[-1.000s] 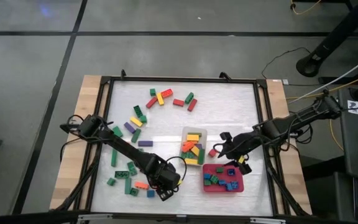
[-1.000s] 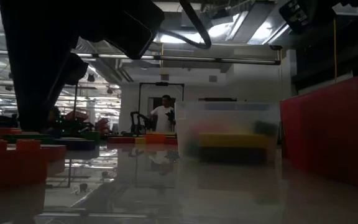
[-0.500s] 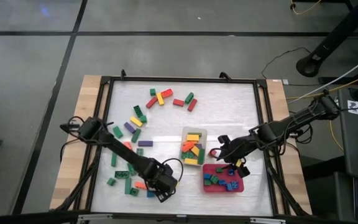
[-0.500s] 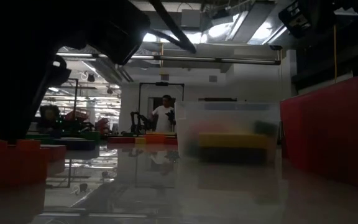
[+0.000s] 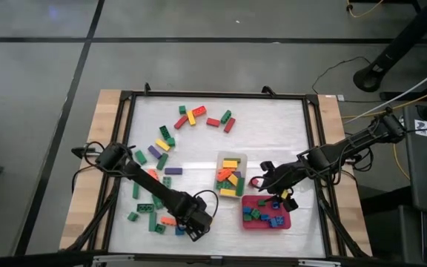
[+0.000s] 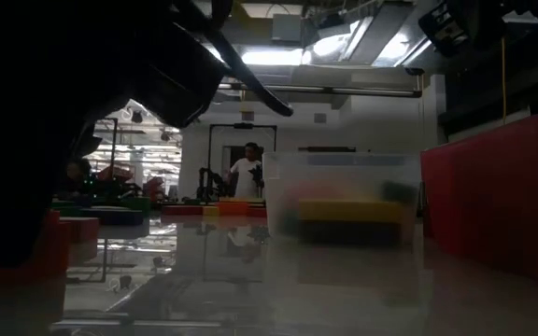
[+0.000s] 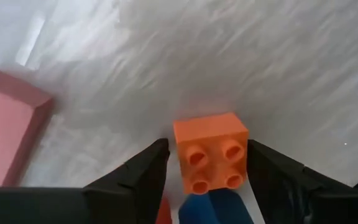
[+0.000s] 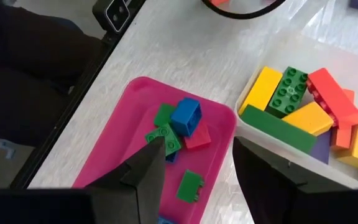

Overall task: Sort blocks by size
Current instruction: Put the orange square game piece into the red bin

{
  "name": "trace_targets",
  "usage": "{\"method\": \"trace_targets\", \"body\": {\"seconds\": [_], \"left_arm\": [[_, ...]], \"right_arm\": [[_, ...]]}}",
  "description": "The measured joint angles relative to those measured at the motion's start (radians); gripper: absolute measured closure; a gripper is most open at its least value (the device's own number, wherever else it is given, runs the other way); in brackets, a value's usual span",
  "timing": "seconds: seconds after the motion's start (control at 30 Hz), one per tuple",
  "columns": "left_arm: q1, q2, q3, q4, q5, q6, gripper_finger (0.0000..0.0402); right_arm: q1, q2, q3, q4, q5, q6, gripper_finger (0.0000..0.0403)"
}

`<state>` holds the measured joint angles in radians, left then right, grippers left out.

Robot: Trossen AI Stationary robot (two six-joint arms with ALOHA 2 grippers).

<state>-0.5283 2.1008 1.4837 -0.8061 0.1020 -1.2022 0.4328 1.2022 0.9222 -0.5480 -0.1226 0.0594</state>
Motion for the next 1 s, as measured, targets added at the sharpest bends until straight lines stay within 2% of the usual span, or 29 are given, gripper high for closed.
{"method": "trace_targets", "body": {"seconds": [0.23, 0.47, 0.77, 0.87, 1.0], "left_arm": [[0.022, -0.019, -0.005, 0.039, 0.003, 0.014, 0.0284], [0.062, -0.028, -0.006, 0.249, -0.003, 0.156, 0.0284], [0.132, -0.037, -0.006, 0.648, 0.084, 0.350, 0.0284], [0.161, -0.039, -0.006, 0.743, 0.009, 0.421, 0.0280], [0.202, -0.036, -0.006, 0.854, -0.128, 0.572, 0.0257]], "right_arm": [[0.000, -0.025, -0.058, 0.005, 0.056, 0.058, 0.0216], [0.000, -0.159, -0.176, 0.023, 0.148, 0.137, 0.0217], [0.000, -0.406, -0.304, 0.043, 0.311, 0.182, 0.0216], [0.000, -0.465, -0.368, 0.120, 0.367, 0.184, 0.0217], [0.000, -0.512, -0.439, 0.235, 0.376, 0.183, 0.0216]]}}
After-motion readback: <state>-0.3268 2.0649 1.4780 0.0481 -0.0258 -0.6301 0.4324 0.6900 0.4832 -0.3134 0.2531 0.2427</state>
